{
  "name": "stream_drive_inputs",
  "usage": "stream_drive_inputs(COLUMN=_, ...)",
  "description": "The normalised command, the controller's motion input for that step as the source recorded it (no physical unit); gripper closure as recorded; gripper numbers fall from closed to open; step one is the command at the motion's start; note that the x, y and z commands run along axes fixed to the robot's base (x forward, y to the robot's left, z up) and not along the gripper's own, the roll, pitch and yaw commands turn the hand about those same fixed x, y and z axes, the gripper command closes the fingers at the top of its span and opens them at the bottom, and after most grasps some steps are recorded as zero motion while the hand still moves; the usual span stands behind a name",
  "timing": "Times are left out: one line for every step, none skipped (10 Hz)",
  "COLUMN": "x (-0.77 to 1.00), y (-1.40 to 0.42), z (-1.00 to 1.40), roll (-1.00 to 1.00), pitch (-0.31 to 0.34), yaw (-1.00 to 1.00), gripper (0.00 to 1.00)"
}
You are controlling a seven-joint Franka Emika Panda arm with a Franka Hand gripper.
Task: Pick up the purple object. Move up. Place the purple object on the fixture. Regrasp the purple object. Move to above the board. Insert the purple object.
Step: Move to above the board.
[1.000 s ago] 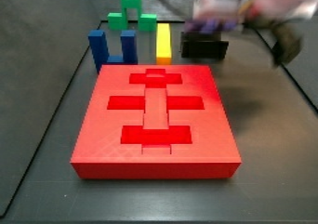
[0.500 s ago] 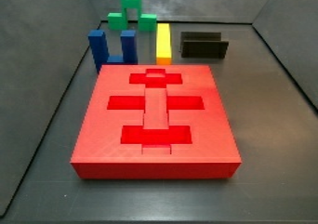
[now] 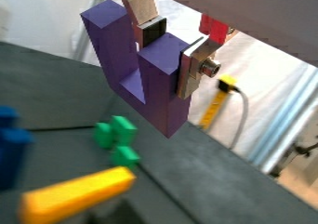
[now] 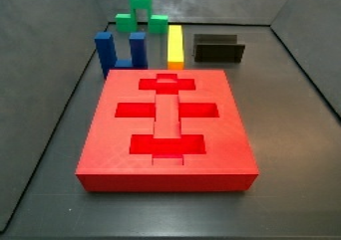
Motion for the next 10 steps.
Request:
stream_drive_inputs(x=-1.4, y=-1.26, z=0.26, roll=-1.0, pitch=-0.065, yaw=-0.04, gripper=1.0)
stream_drive_inputs(x=-1.4, y=-1.27, z=0.28, roll=-1.0, pitch=-0.066, yaw=-0.04, gripper=1.0)
stream_drive_inputs(x=-1.4, y=-1.27, z=0.28, roll=-1.0, pitch=-0.066, yaw=-0.04, gripper=1.0)
stream_drive_inputs(x=-0.86, y=-0.75, z=0.15, roll=-1.0, pitch=-0.066, yaw=-0.04, gripper=1.0)
stream_drive_inputs(x=-0.26, y=-0.19, z=0.02, roll=-1.0, pitch=-0.052, yaw=-0.04, gripper=1.0)
stream_drive_inputs(x=-0.15, y=-0.12, z=0.02, roll=-1.0, pitch=-0.038, yaw=-0.05, gripper=1.0)
stream_drive_inputs(x=-0.1, y=-0.07, z=0.02, roll=-1.0, pitch=-0.048, yaw=-0.05, gripper=1.0)
stream_drive_inputs(x=-0.09, y=-0.01, z=0.0, roll=-1.0, pitch=-0.066, yaw=-0.05, gripper=1.0)
stream_drive_inputs(x=-0.08, y=0.02, z=0.01, roll=-0.78, pitch=-0.062, yaw=-0.04, gripper=1.0)
stream_drive_inputs(x=-0.07, y=0.02, z=0.0, roll=-0.61, pitch=-0.061, yaw=-0.03, gripper=1.0)
